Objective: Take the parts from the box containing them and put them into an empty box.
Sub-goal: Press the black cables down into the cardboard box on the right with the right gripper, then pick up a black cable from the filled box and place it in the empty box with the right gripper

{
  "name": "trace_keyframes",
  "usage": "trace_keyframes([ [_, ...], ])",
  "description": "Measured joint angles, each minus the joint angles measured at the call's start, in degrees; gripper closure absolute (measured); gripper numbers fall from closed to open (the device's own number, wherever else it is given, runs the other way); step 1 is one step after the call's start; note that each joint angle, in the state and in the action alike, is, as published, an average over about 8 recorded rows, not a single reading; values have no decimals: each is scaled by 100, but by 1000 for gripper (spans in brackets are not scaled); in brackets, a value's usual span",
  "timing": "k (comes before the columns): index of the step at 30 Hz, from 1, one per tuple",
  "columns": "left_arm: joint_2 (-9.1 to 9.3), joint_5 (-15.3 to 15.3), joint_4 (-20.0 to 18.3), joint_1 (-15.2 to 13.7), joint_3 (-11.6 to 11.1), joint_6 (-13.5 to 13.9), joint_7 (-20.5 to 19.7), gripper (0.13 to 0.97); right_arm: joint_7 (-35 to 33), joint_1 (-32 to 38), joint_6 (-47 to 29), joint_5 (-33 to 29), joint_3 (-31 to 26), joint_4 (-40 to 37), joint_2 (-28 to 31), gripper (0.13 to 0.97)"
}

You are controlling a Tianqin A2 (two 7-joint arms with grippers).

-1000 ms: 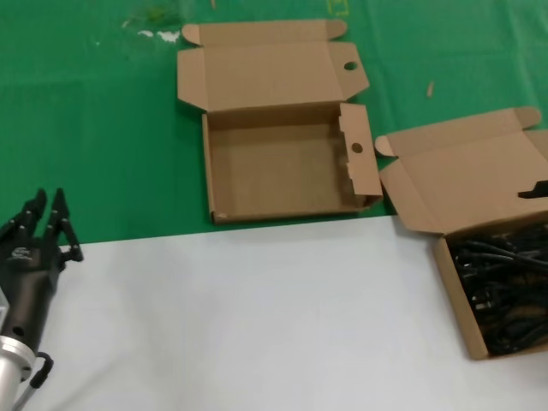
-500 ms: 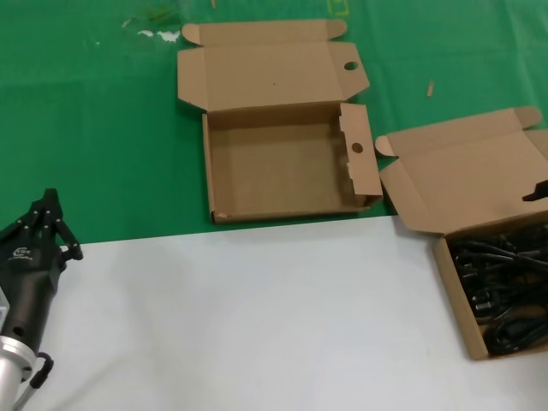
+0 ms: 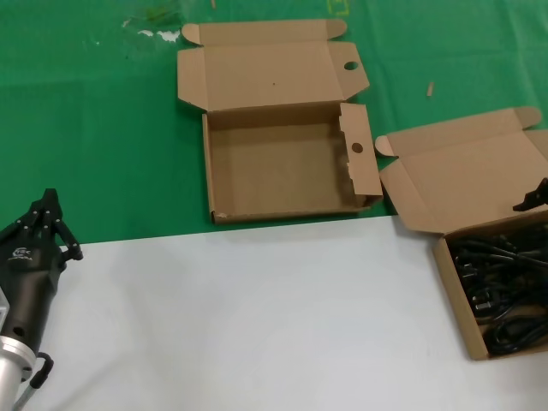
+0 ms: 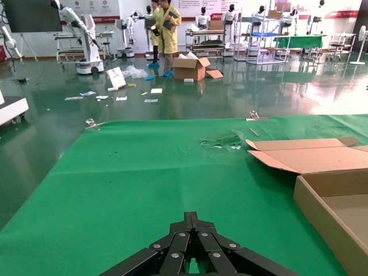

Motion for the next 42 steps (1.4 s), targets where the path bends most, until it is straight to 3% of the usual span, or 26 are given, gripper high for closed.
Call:
trace_keyframes([
  [13, 0, -1, 0, 0, 0, 0, -2, 957, 550, -369, -61, 194, 4, 495, 159, 580],
  [17, 0, 0, 0, 0, 0, 0, -2, 957, 502, -414, 39, 202, -16, 432, 90, 688],
  [26, 0, 0, 0, 0, 0, 0, -2, 957, 238, -309, 255, 135, -112, 2, -146, 842],
  [32, 0, 1, 0, 0, 0, 0, -2, 957, 392, -209, 48, 104, -171, 214, -60, 882],
  [42, 0, 1, 0, 0, 0, 0, -2, 957, 1219, 255, -867, 301, -196, 1471, 429, 906],
])
